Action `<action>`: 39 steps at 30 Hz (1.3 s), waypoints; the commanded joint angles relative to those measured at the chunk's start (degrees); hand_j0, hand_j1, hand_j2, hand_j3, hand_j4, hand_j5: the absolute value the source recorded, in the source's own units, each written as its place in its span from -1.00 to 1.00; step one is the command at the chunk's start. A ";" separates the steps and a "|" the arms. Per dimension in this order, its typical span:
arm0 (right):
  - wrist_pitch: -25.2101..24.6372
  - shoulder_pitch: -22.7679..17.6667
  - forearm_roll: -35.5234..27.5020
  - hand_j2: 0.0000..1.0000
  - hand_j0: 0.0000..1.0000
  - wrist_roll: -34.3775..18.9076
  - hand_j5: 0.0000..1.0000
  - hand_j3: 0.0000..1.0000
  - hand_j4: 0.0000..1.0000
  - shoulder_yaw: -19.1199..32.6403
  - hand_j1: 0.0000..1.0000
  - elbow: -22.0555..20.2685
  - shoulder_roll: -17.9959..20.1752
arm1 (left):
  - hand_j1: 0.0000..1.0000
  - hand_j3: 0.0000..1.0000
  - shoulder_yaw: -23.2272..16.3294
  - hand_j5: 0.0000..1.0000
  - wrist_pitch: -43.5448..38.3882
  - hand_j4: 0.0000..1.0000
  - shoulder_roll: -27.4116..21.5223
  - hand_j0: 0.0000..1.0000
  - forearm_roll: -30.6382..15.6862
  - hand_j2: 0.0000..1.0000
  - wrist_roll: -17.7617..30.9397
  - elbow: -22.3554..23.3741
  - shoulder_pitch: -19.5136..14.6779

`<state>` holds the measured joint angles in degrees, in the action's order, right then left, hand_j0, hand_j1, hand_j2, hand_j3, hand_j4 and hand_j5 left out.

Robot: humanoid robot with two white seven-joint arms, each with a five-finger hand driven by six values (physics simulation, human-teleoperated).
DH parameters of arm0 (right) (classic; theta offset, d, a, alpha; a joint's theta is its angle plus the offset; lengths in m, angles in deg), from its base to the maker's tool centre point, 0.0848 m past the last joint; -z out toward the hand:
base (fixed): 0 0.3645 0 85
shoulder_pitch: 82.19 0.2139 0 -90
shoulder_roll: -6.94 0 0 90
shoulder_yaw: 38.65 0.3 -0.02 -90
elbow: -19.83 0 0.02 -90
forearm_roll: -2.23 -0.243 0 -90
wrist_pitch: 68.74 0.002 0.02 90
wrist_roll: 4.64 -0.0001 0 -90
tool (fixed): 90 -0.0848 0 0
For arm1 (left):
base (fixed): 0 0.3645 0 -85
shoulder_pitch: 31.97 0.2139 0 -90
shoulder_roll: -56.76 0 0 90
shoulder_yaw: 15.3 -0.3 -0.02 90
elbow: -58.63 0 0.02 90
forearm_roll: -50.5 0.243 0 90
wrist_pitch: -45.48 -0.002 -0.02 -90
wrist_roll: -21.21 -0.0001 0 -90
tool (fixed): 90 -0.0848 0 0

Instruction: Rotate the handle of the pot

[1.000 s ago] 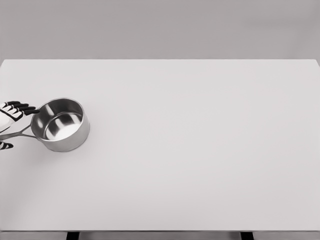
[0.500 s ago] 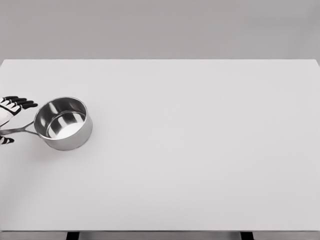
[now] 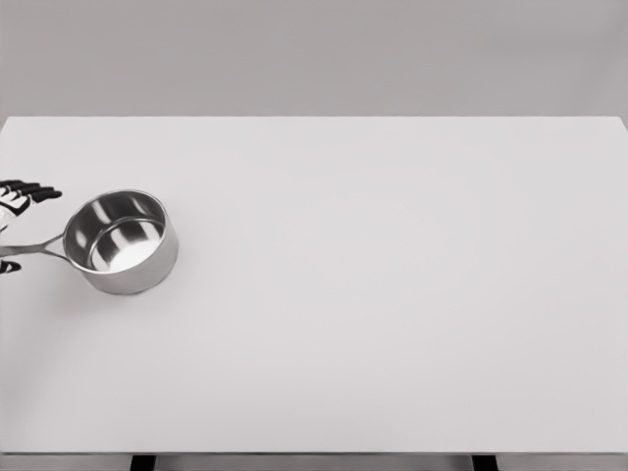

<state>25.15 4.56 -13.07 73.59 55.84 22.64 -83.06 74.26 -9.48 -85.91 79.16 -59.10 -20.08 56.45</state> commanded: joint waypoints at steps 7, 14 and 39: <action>-0.02 0.00 0.01 1.00 1.00 -0.01 1.00 1.00 1.00 0.00 1.00 0.00 0.00 | 1.00 1.00 0.00 1.00 -0.04 1.00 0.73 1.00 -0.27 1.00 -0.03 2.16 -0.88; -0.02 0.00 0.01 1.00 1.00 -0.01 1.00 1.00 1.00 0.00 1.00 0.00 0.00 | 1.00 1.00 -0.26 1.00 -0.04 1.00 1.61 1.00 -0.27 1.00 -0.03 4.79 -2.81; -0.02 0.00 0.01 1.00 1.00 -0.01 1.00 1.00 1.00 0.00 1.00 0.00 0.00 | 1.00 1.00 -2.55 1.00 -0.04 1.00 2.49 1.00 -1.50 1.00 -0.29 4.01 -5.63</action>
<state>25.14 4.56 -13.07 73.59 55.84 22.64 -83.06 71.67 -9.47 -83.43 78.34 -59.20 -14.02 51.18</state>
